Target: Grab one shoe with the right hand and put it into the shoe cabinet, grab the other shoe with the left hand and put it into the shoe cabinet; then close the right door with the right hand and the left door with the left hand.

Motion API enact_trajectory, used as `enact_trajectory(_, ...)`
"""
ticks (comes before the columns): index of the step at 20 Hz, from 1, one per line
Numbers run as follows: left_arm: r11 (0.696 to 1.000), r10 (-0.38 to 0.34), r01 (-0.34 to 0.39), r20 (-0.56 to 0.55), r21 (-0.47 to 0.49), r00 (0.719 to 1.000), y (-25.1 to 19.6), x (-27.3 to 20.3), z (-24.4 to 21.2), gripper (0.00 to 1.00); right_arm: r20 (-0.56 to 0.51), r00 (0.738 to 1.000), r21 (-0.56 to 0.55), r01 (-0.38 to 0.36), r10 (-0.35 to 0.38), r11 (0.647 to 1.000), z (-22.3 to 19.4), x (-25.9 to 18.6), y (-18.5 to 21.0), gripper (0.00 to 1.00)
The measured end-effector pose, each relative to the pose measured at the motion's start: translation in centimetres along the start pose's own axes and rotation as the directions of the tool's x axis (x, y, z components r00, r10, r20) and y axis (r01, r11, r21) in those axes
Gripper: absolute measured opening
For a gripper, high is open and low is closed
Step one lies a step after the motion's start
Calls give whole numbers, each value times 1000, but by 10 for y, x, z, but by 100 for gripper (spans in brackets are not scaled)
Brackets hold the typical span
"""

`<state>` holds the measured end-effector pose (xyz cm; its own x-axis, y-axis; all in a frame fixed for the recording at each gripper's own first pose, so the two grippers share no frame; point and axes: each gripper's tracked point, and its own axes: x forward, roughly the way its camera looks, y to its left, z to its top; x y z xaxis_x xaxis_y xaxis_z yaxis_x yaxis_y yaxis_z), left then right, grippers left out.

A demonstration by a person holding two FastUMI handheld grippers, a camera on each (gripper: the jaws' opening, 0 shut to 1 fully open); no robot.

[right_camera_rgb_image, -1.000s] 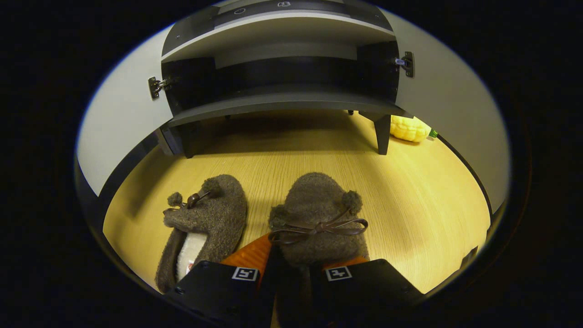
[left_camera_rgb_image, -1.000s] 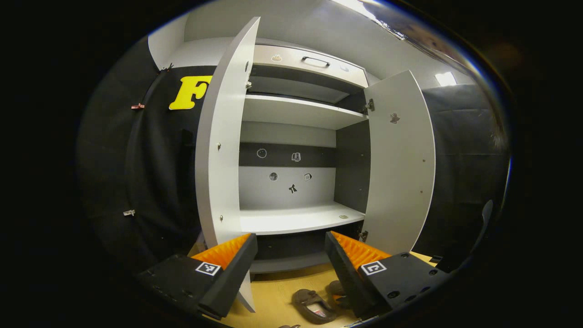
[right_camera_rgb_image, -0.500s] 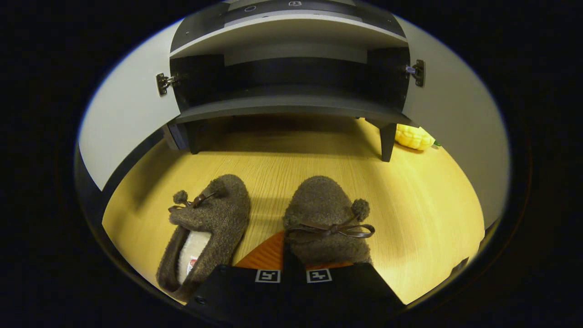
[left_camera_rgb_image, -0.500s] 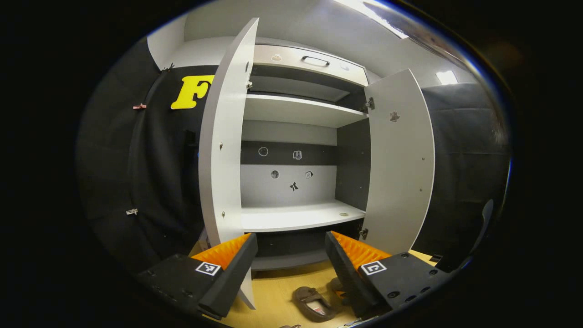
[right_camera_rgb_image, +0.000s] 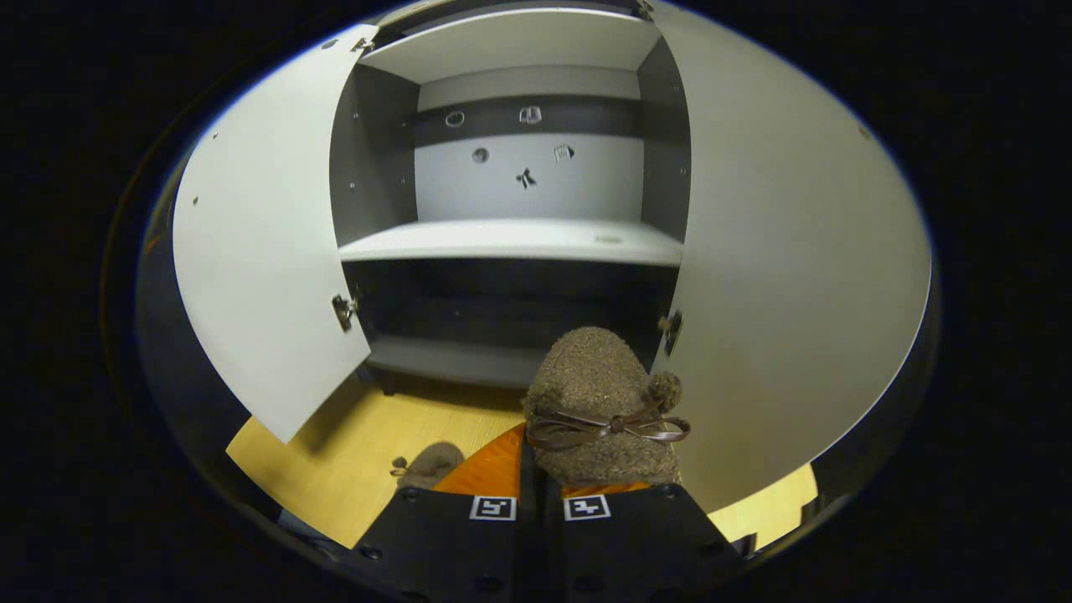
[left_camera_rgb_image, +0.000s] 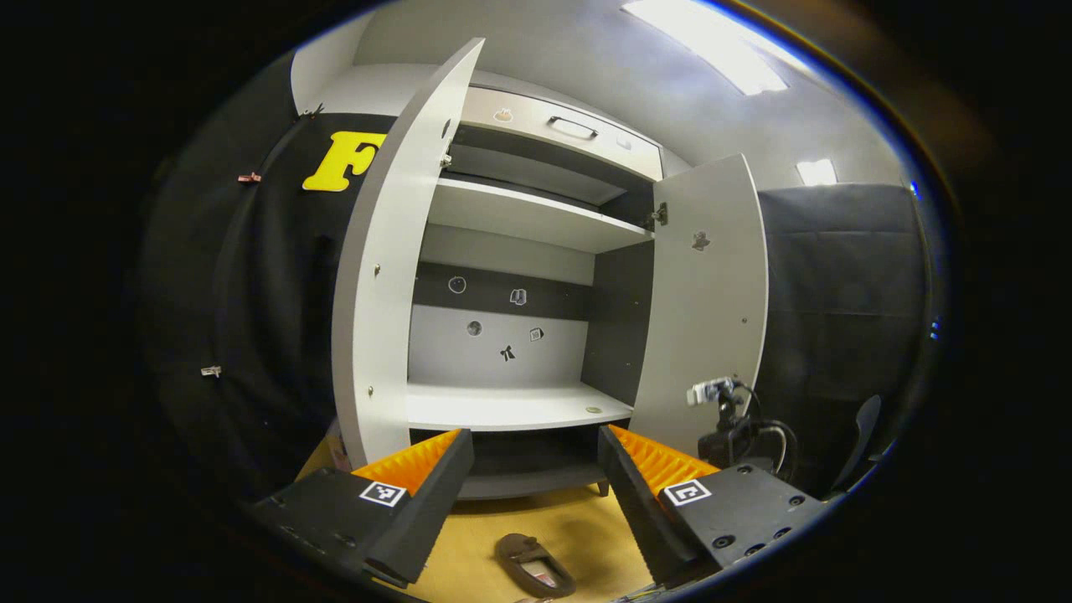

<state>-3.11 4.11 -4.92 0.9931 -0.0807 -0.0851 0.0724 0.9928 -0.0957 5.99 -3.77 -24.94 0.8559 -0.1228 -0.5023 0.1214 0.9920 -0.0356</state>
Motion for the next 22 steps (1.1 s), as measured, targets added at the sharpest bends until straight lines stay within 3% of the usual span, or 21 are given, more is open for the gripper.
enact_trajectory(5, 999, -21, 20, -26, -50, 999, 7, -18, -10, 95, 150, 988, -30, 36, -31, 999, 121, 0, -7, 6)
enact_trajectory(8, 1000, 0, 0, -35, -3, 999, 9, -24, -13, 96, 217, 976, -52, 16, -4, 999, 184, 22, 1, 6)
enact_trajectory(10, 1000, 16, -14, -46, 24, 999, 6, -26, -17, 95, 205, 979, -38, -10, 18, 999, 210, 53, 7, 6)
enact_trajectory(13, 999, 46, -46, -51, 10, 998, 4, -29, -20, 95, 171, 984, -23, -55, 58, 998, 236, 111, 17, 6)
enact_trajectory(17, 987, 157, -159, -72, -26, 985, 15, -24, -28, 95, 139, 989, -72, -44, 54, 996, 262, 192, 15, 6)
enact_trajectory(22, 968, 252, -251, -100, 14, 963, 17, -22, -33, 95, 31, 998, 2, -54, 54, 999, 243, 276, 18, 6)
